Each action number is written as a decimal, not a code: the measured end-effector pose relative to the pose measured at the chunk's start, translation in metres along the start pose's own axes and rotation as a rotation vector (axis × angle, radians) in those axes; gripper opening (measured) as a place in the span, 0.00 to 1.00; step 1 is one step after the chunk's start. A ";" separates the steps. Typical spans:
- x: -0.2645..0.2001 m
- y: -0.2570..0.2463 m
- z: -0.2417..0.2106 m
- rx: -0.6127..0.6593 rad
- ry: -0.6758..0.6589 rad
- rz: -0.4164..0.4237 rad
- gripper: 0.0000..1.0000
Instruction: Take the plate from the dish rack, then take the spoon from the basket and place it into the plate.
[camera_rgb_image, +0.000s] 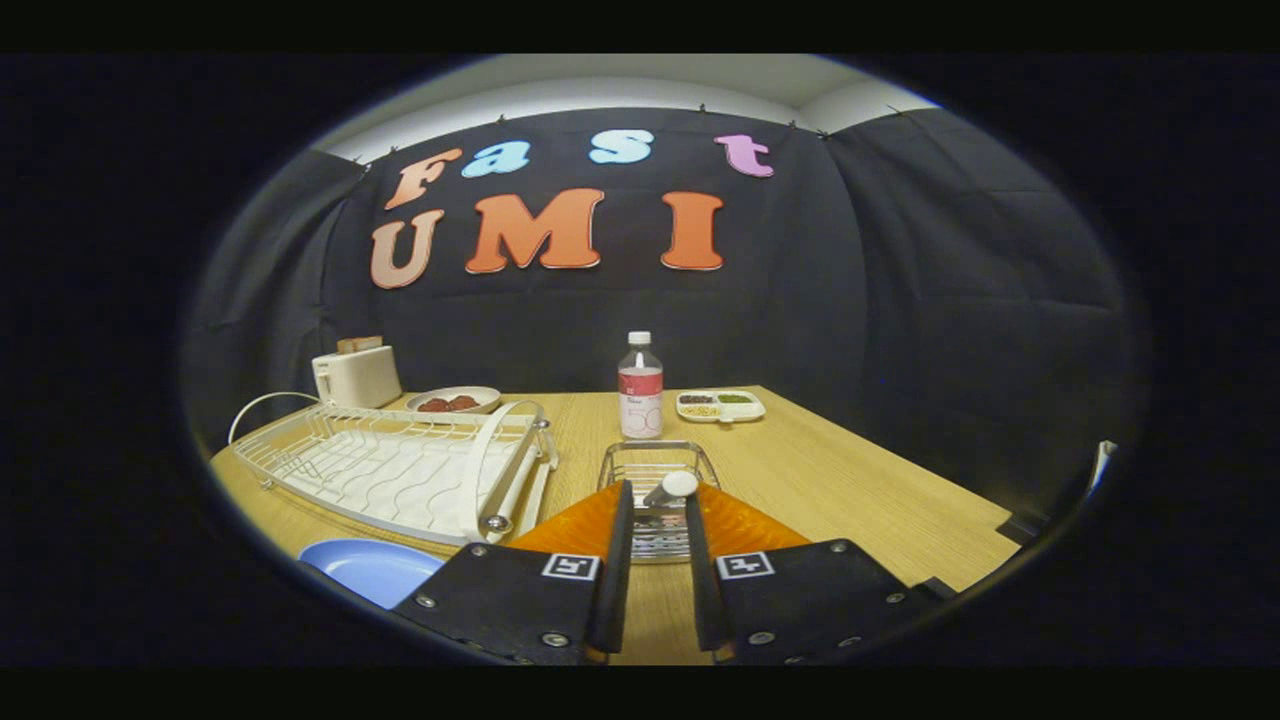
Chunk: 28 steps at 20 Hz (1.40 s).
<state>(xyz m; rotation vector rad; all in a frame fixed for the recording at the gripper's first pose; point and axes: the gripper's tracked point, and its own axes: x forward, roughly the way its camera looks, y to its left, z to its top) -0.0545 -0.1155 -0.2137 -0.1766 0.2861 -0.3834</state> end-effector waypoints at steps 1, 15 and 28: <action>0.001 0.001 0.003 0.013 -0.010 0.003 0.25; -0.028 -0.011 0.063 0.134 -0.071 0.032 0.11; -0.097 0.023 0.109 0.077 -0.126 0.207 0.11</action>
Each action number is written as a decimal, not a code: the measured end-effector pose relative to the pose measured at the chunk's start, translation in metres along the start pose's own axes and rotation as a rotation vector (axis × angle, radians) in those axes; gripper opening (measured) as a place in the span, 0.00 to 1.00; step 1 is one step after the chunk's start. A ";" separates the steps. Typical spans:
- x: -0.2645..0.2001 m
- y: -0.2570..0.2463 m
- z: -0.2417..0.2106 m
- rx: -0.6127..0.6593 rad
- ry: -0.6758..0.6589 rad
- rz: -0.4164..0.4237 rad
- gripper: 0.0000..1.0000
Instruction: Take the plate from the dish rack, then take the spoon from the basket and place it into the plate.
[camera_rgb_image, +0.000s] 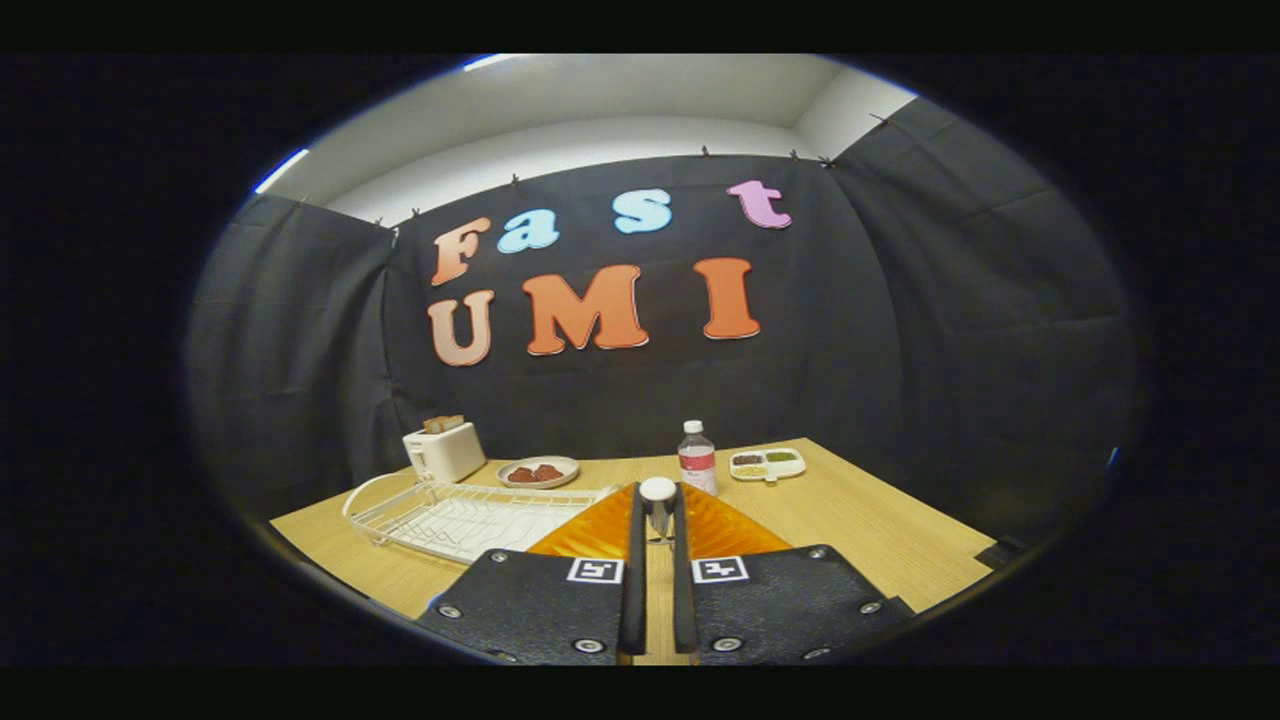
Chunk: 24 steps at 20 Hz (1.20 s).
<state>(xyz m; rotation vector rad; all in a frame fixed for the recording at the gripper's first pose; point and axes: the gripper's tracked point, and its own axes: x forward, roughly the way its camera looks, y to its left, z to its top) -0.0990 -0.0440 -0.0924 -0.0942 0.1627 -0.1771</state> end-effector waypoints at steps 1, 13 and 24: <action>-0.006 0.008 -0.002 0.000 0.006 0.027 0.11; -0.028 0.111 -0.044 0.029 0.096 0.454 0.11; -0.012 0.141 -0.115 0.041 0.244 0.534 0.11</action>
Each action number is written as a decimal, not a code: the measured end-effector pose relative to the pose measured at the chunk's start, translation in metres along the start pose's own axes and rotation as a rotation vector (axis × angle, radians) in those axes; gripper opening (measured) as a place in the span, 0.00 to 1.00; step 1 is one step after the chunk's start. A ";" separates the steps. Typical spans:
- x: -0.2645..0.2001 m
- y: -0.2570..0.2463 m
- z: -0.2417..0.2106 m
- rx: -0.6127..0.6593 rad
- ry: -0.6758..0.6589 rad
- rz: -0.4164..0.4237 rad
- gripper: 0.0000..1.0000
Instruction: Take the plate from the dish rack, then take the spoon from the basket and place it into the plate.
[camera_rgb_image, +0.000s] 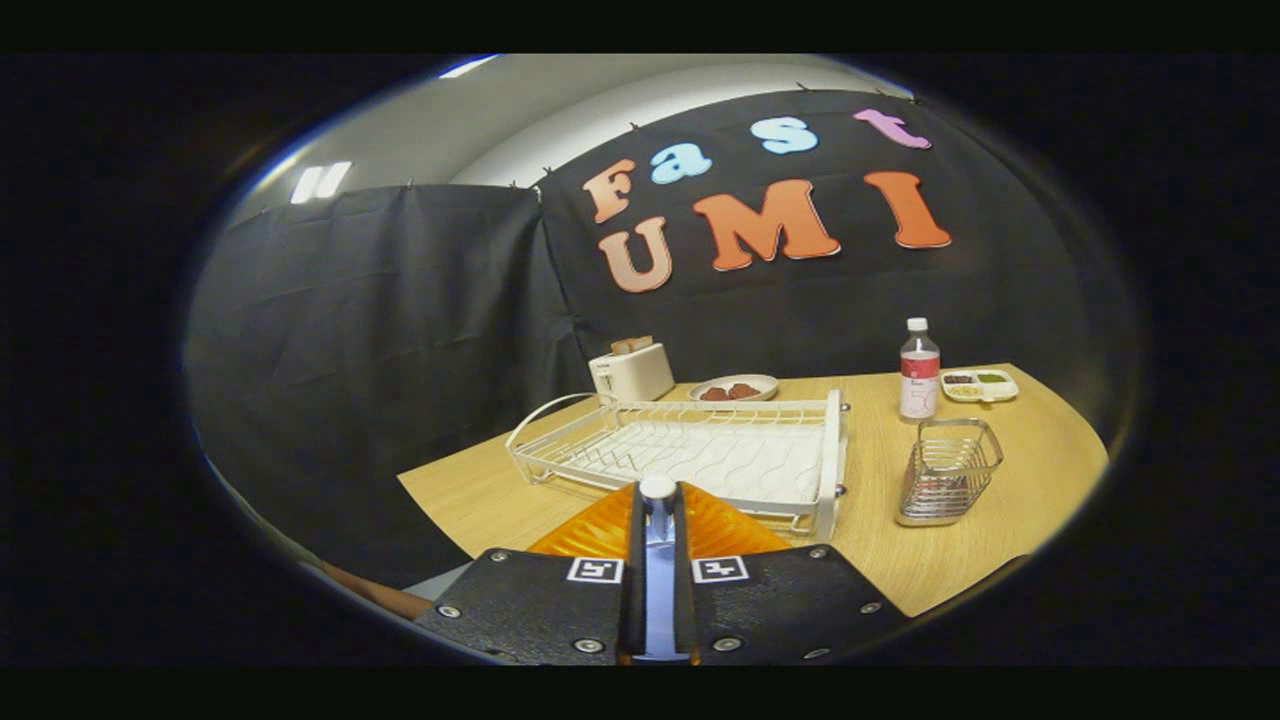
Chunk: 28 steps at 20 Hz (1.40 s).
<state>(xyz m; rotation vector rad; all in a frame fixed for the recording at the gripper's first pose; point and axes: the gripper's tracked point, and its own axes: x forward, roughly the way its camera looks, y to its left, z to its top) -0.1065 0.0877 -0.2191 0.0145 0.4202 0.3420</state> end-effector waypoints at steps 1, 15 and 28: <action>0.003 0.000 -0.003 0.000 0.006 -0.002 0.11; 0.006 -0.014 -0.036 0.058 0.112 -0.003 0.11; -0.003 -0.029 -0.017 0.101 0.049 -0.037 0.52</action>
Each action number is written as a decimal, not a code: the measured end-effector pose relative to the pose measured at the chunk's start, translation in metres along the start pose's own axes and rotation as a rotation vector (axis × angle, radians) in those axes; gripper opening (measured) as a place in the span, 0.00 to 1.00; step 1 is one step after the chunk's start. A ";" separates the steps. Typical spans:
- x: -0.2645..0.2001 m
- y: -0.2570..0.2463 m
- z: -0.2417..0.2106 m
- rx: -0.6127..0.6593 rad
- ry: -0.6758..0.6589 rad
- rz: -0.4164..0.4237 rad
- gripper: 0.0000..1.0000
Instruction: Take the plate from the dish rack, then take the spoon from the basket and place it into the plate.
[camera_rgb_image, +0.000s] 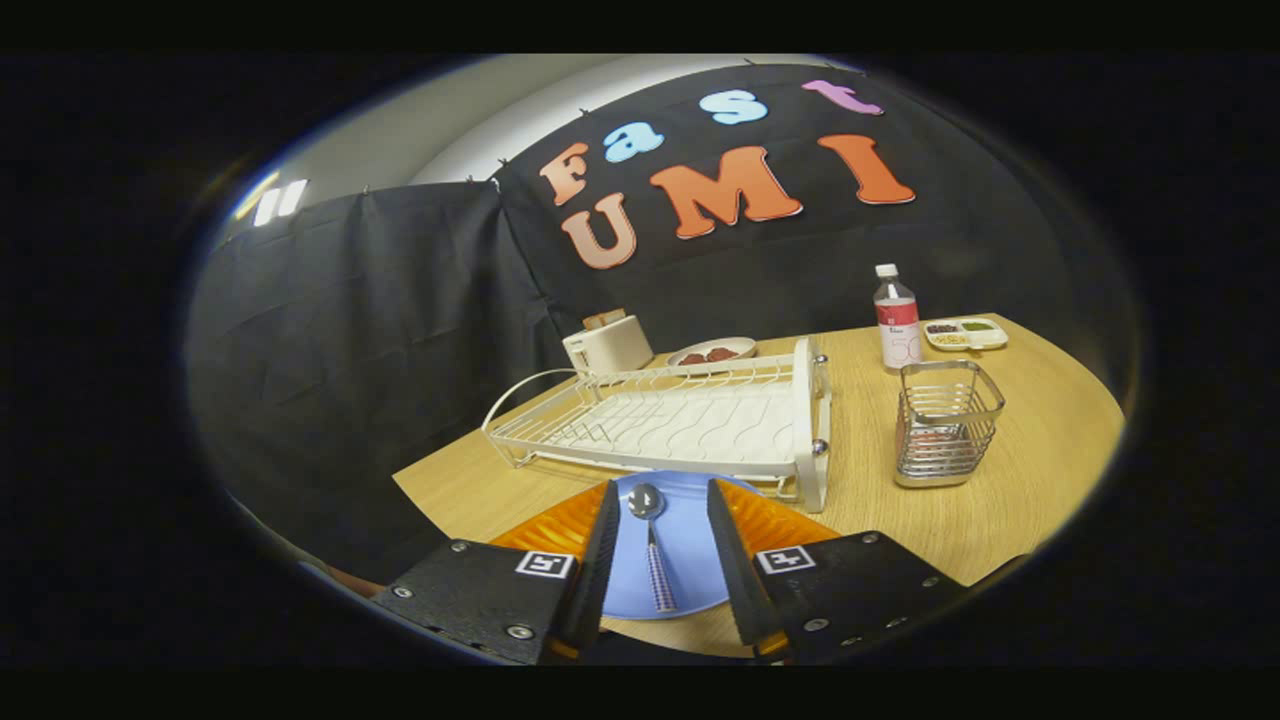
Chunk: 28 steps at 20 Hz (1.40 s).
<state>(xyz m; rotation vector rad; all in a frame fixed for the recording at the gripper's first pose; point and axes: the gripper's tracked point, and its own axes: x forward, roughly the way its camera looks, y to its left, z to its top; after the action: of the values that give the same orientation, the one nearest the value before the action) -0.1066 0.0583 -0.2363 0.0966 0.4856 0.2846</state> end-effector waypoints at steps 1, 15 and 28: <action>-0.001 0.000 0.010 -0.007 -0.025 -0.005 0.59; -0.013 -0.007 0.110 -0.244 -0.326 -0.259 0.93; -0.027 -0.009 0.156 -0.282 -0.494 -0.391 0.94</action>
<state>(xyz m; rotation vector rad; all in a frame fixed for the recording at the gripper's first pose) -0.0541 0.0384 -0.0884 -0.2000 -0.0342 -0.0606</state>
